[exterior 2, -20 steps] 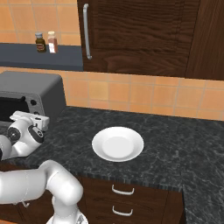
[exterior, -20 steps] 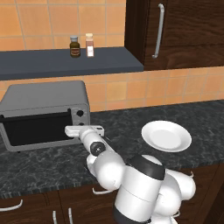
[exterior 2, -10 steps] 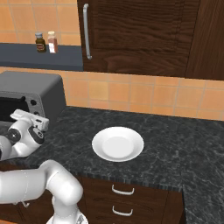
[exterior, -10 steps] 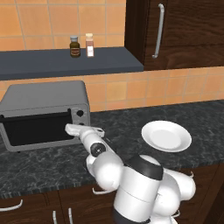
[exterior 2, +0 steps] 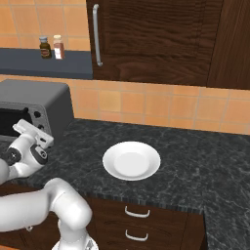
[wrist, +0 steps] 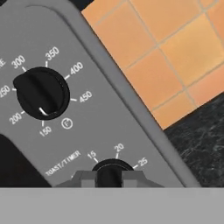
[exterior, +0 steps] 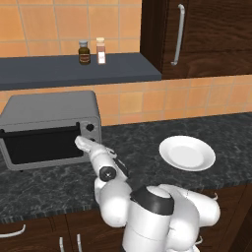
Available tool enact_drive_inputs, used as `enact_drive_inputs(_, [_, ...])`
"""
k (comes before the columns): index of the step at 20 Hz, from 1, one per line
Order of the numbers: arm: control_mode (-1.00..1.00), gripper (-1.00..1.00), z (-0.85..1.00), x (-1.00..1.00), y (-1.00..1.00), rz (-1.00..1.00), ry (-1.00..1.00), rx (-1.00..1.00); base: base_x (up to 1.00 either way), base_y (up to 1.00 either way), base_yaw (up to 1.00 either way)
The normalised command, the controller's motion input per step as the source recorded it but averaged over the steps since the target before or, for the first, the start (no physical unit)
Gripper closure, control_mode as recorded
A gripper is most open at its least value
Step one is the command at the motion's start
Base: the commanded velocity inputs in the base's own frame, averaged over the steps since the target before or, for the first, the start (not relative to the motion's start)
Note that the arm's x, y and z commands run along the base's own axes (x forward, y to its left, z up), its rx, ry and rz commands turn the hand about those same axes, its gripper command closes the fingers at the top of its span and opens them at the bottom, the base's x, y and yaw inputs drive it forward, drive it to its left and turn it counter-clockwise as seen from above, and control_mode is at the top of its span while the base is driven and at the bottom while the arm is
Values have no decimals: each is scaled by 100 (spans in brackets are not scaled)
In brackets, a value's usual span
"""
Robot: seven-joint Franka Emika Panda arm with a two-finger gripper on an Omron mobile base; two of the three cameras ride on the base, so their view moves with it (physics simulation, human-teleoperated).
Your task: Pick up the kebab skewer and baguette bread, and place them inside the toaster oven. Close the toaster oven door and start by setting the timer.
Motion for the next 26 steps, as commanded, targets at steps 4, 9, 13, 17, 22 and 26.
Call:
enact_drive_inputs(4, [-100,100,-11,0,0,-9,-4,26,0,0,0])
enact_drive_inputs(9, [-100,100,-5,0,0,-7,-2,27,0,0,0])
enact_drive_inputs(13, [-100,100,-1,0,0,-4,0,29,0,0,0])
enact_drive_inputs(17, [-100,100,0,0,0,-4,0,28,0,0,0])
enact_drive_inputs(22, [-100,100,-1,0,0,-5,0,28,0,0,0])
enact_drive_inputs(26, [-100,100,0,0,0,-6,0,28,0,0,0])
